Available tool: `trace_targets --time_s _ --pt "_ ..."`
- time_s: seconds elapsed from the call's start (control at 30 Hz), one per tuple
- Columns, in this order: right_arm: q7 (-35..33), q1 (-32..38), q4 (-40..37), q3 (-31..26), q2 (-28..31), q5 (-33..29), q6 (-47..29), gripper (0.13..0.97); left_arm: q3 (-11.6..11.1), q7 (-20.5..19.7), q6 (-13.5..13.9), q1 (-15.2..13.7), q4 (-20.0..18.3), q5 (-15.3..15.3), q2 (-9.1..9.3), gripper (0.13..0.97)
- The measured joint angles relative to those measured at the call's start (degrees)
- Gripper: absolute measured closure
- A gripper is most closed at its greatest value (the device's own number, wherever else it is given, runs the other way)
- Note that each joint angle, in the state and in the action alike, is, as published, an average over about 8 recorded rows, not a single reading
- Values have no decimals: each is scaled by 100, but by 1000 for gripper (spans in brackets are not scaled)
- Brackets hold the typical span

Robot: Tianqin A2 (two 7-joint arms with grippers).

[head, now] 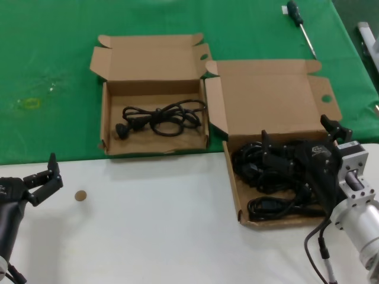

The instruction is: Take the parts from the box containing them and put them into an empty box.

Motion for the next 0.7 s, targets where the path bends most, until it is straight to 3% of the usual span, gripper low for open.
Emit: trace_targets --time_s 0.7 --pt "0 0 0 0 0 0 0 129 0 0 0 0 0 0 0 132"
